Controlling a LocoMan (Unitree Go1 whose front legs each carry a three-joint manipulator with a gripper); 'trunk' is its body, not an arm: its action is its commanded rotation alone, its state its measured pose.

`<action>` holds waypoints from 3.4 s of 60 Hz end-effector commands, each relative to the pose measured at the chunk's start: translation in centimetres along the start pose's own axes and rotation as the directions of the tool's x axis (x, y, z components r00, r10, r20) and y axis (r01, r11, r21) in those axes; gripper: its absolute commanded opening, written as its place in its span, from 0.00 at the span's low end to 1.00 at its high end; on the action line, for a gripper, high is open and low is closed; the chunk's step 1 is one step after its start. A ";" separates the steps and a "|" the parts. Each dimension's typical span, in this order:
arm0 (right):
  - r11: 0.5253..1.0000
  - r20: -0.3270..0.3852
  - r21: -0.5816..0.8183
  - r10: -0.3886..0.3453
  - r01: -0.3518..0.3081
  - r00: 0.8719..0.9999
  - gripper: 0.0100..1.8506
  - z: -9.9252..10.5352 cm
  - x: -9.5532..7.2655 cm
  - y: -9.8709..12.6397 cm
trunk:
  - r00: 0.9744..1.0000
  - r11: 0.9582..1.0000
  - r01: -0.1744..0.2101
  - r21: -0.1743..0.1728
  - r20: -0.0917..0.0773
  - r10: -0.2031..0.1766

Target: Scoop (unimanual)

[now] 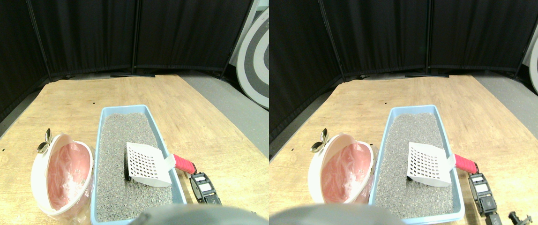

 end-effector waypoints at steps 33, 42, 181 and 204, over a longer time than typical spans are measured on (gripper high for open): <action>0.997 0.090 0.065 0.024 -0.030 0.996 0.27 1.6 -0.8 0.9 | 1.000 0.999 0.005 -0.041 -0.002 -0.005; 0.984 0.079 0.168 0.043 -0.056 0.996 0.35 1.4 0.0 1.3 | 1.000 0.999 0.001 -0.053 0.000 -0.001; 0.954 0.004 0.300 0.026 -0.026 1.000 0.03 -2.6 8.1 0.7 | 1.000 0.998 0.013 -0.068 -0.013 -0.014; 0.955 0.010 0.296 0.005 -0.008 1.000 0.03 -1.2 7.5 -0.5 | 1.000 0.997 0.015 -0.078 -0.010 -0.016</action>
